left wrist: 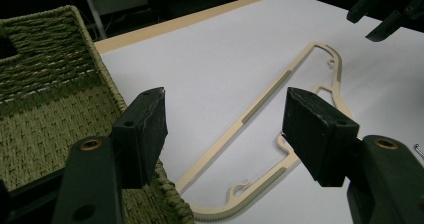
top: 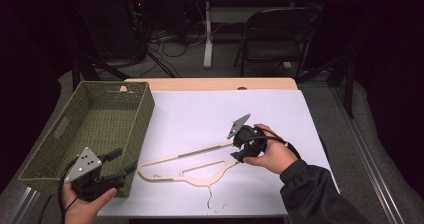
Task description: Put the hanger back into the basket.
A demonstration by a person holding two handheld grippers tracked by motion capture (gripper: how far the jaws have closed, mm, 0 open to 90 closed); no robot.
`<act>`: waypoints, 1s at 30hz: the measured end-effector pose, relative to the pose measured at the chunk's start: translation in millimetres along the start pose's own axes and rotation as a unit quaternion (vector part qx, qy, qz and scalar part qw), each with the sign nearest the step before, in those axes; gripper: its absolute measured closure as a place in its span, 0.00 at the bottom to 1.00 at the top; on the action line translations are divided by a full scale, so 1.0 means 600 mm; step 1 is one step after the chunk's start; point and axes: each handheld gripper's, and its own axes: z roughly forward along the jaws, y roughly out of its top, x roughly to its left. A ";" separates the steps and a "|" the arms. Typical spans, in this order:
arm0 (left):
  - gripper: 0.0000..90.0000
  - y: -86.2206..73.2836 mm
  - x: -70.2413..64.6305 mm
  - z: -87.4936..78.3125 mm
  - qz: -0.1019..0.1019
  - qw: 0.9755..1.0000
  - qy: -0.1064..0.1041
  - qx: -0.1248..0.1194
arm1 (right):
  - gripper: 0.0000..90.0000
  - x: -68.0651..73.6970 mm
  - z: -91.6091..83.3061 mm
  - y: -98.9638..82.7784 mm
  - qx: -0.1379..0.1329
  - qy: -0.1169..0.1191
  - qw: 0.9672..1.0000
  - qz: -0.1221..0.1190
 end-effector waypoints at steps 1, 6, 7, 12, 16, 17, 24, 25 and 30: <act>0.38 0.000 0.000 0.000 -0.001 1.000 0.000 0.000 | 0.55 -0.001 0.002 0.003 0.000 0.002 1.000 -0.002; 0.38 -0.001 0.002 -0.001 -0.002 1.000 0.001 -0.001 | 0.54 -0.008 0.007 0.018 0.006 0.007 1.000 -0.007; 0.38 -0.001 0.003 -0.001 -0.003 1.000 0.001 -0.001 | 0.54 -0.010 0.008 0.022 0.003 0.009 1.000 -0.005; 0.38 -0.002 0.004 -0.001 -0.003 1.000 0.001 0.000 | 0.51 -0.015 0.019 0.039 0.018 0.015 1.000 -0.017; 0.38 -0.002 0.004 -0.001 -0.003 1.000 0.001 0.001 | 0.51 -0.017 0.026 0.045 0.020 0.022 0.999 -0.022; 0.38 -0.002 0.004 -0.001 -0.003 1.000 0.001 0.000 | 0.51 -0.019 0.032 0.048 0.023 0.025 0.999 -0.026; 0.38 -0.002 0.005 -0.001 -0.004 1.000 0.001 0.000 | 0.51 -0.016 0.056 0.062 0.041 0.034 0.997 -0.049; 0.38 -0.002 0.005 -0.001 -0.004 1.000 0.001 0.000 | 0.51 -0.014 0.060 0.065 0.043 0.036 0.997 -0.052; 0.38 -0.002 0.005 0.000 -0.004 1.000 0.001 0.000 | 0.51 -0.004 0.075 0.081 0.052 0.041 0.995 -0.073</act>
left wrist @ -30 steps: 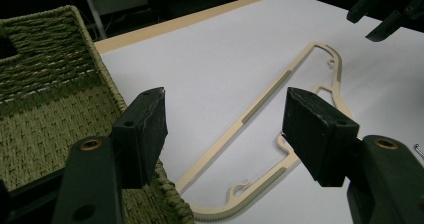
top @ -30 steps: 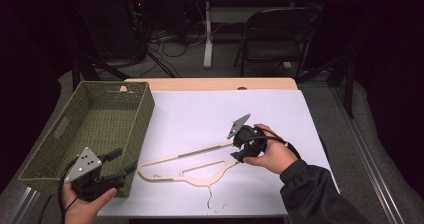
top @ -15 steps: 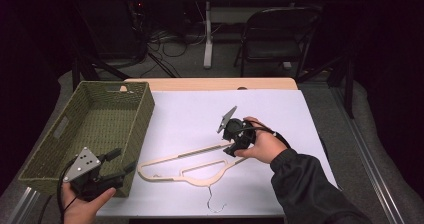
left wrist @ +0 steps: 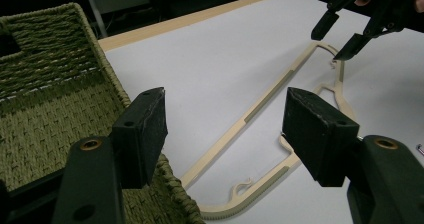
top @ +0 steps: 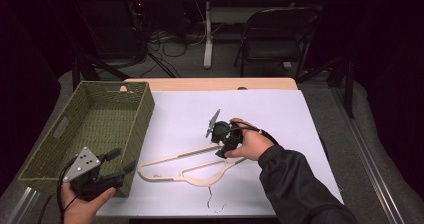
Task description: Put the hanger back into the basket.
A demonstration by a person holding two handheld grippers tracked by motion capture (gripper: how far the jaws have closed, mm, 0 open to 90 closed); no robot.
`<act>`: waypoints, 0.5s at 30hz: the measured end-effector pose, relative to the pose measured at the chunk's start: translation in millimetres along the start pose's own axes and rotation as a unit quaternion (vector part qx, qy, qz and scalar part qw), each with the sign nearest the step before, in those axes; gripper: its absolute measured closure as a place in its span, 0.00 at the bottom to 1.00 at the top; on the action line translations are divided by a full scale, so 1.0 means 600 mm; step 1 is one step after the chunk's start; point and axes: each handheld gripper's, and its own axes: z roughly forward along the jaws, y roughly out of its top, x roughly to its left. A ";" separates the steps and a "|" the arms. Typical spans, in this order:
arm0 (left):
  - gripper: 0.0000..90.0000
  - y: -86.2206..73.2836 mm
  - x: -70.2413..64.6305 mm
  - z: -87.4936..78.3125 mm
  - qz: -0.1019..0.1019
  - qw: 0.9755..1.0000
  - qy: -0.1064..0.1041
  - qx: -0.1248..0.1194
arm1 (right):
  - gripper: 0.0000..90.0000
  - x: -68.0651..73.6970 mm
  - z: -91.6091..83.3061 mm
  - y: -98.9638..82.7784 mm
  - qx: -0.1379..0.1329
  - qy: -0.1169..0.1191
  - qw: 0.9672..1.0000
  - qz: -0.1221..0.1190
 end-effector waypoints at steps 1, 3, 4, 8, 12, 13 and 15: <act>0.38 0.000 0.000 0.000 0.000 1.000 0.000 0.000 | 0.50 0.001 0.003 0.003 -0.001 0.000 1.000 -0.003; 0.38 0.000 0.000 0.000 0.000 1.000 -0.001 0.001 | 0.49 0.004 0.008 0.009 0.001 0.002 1.000 -0.009; 0.38 -0.001 0.000 0.000 -0.001 1.000 -0.001 0.000 | 0.49 0.006 0.012 0.011 0.002 0.000 1.000 -0.012; 0.38 -0.001 0.002 0.001 0.000 1.000 0.000 0.002 | 0.48 0.010 0.025 0.016 0.018 0.001 1.000 -0.022; 0.38 -0.001 0.002 0.001 0.000 1.000 0.000 0.002 | 0.51 0.013 0.037 0.020 0.025 0.013 0.999 -0.027; 0.38 -0.001 0.001 0.001 0.000 1.000 0.000 0.003 | 0.51 0.014 0.040 0.021 0.027 0.014 0.999 -0.031; 0.38 -0.001 0.001 0.001 0.000 1.000 0.000 0.003 | 0.52 0.016 0.045 0.023 0.030 0.014 0.999 -0.030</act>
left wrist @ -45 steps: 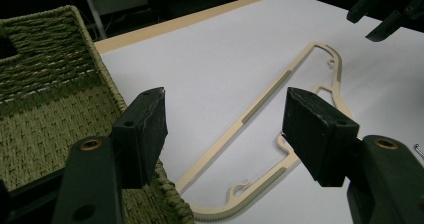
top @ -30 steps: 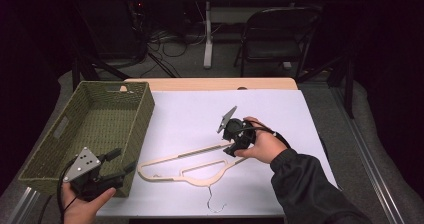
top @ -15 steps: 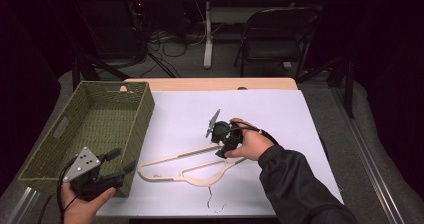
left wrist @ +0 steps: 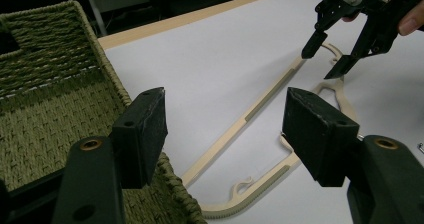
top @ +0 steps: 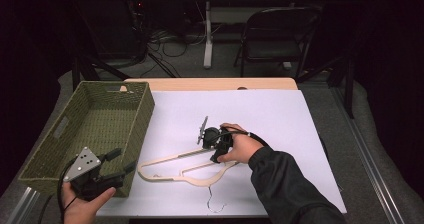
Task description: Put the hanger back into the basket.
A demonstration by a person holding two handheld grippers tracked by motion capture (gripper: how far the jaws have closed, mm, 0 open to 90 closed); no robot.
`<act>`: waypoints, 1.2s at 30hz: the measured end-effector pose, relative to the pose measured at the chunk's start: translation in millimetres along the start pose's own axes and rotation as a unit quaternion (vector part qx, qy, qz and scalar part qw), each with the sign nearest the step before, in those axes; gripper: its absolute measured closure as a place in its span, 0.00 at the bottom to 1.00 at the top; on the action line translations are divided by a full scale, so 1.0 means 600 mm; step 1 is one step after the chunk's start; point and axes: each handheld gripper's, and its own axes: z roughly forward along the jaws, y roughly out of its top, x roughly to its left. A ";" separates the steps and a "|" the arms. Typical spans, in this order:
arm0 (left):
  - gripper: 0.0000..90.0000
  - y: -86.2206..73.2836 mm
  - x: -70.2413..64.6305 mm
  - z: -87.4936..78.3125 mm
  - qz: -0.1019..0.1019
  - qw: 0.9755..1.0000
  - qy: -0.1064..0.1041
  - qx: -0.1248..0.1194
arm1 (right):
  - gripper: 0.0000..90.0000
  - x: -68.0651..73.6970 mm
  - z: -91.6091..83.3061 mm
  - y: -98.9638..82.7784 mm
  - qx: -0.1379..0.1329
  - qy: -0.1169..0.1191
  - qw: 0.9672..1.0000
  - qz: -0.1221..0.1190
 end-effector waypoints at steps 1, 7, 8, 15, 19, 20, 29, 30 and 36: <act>0.38 0.000 0.000 0.000 0.000 1.000 0.000 0.000 | 0.52 0.000 0.002 0.001 0.000 -0.001 1.000 -0.003; 0.38 -0.001 0.001 0.000 -0.001 1.000 0.001 0.000 | 0.54 0.006 0.015 0.009 0.008 0.004 1.000 -0.012; 0.38 -0.001 0.001 0.000 -0.001 1.000 0.000 0.000 | 0.55 0.008 0.018 0.010 0.008 0.003 1.000 -0.012; 0.38 -0.001 0.002 0.000 -0.001 1.000 0.001 0.000 | 0.59 0.014 0.043 0.021 0.013 0.019 0.999 -0.032; 0.38 -0.001 0.003 -0.001 -0.002 1.000 0.002 -0.001 | 0.59 0.017 0.052 0.025 0.021 0.026 0.999 -0.036; 0.38 -0.002 0.004 -0.001 -0.002 1.000 0.001 -0.001 | 0.60 0.019 0.058 0.026 0.021 0.028 0.999 -0.038; 0.38 -0.002 0.004 0.000 -0.002 1.000 0.001 0.000 | 0.68 0.021 0.070 0.028 0.033 0.043 0.998 -0.038; 0.38 -0.002 0.004 0.000 -0.002 1.000 0.002 0.000 | 0.68 0.022 0.070 0.029 0.039 0.045 0.998 -0.035; 0.38 -0.002 0.004 -0.001 -0.003 1.000 0.002 -0.001 | 0.72 0.023 0.076 0.028 0.041 0.045 0.997 -0.040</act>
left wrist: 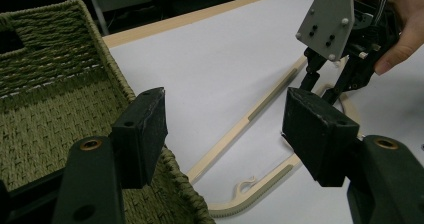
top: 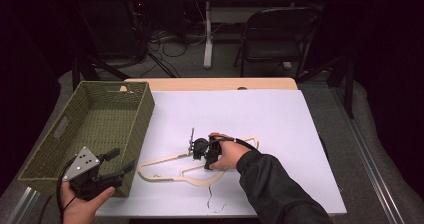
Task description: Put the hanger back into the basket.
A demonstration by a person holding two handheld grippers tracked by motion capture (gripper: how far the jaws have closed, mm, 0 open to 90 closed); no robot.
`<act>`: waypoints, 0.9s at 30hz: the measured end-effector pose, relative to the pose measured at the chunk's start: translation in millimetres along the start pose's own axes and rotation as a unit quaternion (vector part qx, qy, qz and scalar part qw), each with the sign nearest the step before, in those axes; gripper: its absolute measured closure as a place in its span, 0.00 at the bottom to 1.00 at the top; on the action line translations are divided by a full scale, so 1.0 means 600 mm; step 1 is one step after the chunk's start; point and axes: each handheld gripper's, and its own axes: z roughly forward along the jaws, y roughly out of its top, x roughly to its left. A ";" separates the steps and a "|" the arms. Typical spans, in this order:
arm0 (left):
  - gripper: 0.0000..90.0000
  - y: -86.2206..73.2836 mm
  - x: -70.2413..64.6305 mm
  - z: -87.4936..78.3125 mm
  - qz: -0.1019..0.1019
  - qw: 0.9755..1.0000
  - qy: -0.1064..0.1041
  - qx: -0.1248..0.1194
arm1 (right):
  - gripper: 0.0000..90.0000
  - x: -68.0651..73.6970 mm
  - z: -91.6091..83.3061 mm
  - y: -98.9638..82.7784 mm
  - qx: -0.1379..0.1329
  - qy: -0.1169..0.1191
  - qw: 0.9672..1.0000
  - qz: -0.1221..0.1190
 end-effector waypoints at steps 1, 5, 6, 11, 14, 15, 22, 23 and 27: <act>0.38 0.000 0.000 0.000 0.000 1.000 0.000 0.000 | 0.74 0.000 0.001 0.000 0.001 0.004 1.000 -0.002; 0.38 0.000 0.000 0.000 0.000 1.000 0.000 0.000 | 0.78 0.001 0.000 0.000 0.004 0.010 1.000 -0.001; 0.38 0.000 0.000 0.001 0.001 1.000 0.000 0.000 | 0.78 0.001 0.000 0.000 0.004 0.011 1.000 -0.002; 0.38 0.000 -0.001 0.000 0.001 1.000 0.001 0.000 | 0.88 0.003 0.000 -0.002 0.012 0.010 1.000 -0.012; 0.38 0.001 -0.001 0.000 0.001 1.000 0.001 -0.001 | 0.90 0.009 -0.002 -0.002 0.022 0.015 0.999 -0.021; 0.38 0.001 -0.001 0.000 0.001 1.000 0.001 -0.001 | 0.90 0.010 -0.002 -0.003 0.026 0.017 0.999 -0.022; 0.38 0.001 -0.001 0.000 0.001 1.000 0.001 -0.001 | 0.95 0.009 -0.007 -0.016 0.053 0.026 0.998 -0.012; 0.38 0.001 -0.002 0.000 0.001 1.000 0.002 0.000 | 0.95 0.008 -0.008 -0.018 0.054 0.029 0.998 -0.009; 0.38 0.001 -0.004 0.002 0.003 1.000 -0.001 0.001 | 0.95 0.009 -0.010 -0.020 0.055 0.030 0.998 -0.010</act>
